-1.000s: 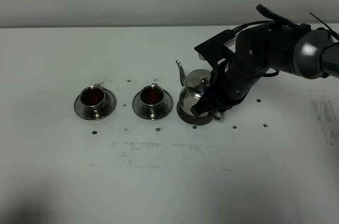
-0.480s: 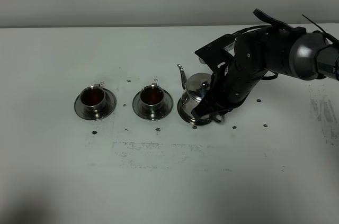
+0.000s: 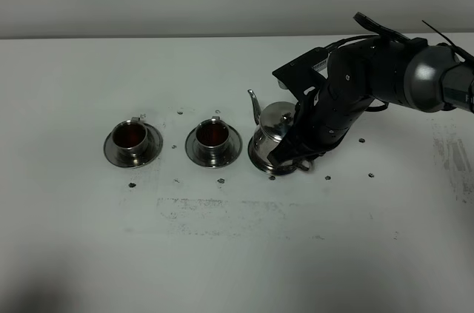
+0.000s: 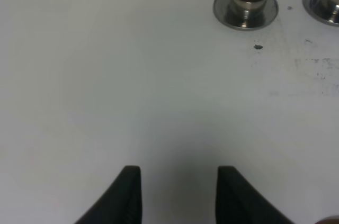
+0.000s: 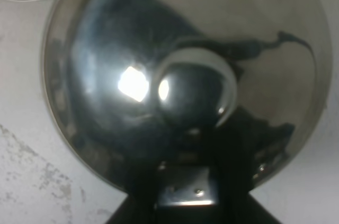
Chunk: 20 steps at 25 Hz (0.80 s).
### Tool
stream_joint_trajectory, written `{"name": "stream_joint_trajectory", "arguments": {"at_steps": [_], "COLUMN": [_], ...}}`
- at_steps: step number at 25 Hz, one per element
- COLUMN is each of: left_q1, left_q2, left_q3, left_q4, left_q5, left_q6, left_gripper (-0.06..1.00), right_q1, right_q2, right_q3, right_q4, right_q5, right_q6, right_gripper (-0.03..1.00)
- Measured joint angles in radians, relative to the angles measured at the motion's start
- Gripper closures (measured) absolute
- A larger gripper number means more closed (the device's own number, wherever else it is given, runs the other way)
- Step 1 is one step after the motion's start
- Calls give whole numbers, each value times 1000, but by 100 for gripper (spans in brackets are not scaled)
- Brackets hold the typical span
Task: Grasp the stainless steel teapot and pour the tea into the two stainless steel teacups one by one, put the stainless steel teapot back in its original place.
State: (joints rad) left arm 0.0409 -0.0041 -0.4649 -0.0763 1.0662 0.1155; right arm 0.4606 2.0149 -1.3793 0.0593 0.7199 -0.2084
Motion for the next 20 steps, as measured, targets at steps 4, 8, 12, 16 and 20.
{"name": "stream_joint_trajectory", "arguments": {"at_steps": [4, 8, 12, 16, 20], "left_q1": [0, 0, 0, 0, 0], "left_q2": [0, 0, 0, 0, 0], "left_q3": [0, 0, 0, 0, 0], "left_q4": [0, 0, 0, 0, 0], "left_q5": [0, 0, 0, 0, 0], "left_q6": [0, 0, 0, 0, 0], "left_gripper": [56, 56, 56, 56, 56], "right_q1": [1, 1, 1, 1, 1], "right_q2": [0, -2, -5, -44, -142], "right_q3": [-2, -2, -2, -2, -2], "right_q4": [0, 0, -5, -39, -49], "right_q5": [-18, -17, -17, -17, -17], "right_q6": [0, 0, 0, 0, 0], "right_gripper": [58, 40, 34, 33, 36]}}
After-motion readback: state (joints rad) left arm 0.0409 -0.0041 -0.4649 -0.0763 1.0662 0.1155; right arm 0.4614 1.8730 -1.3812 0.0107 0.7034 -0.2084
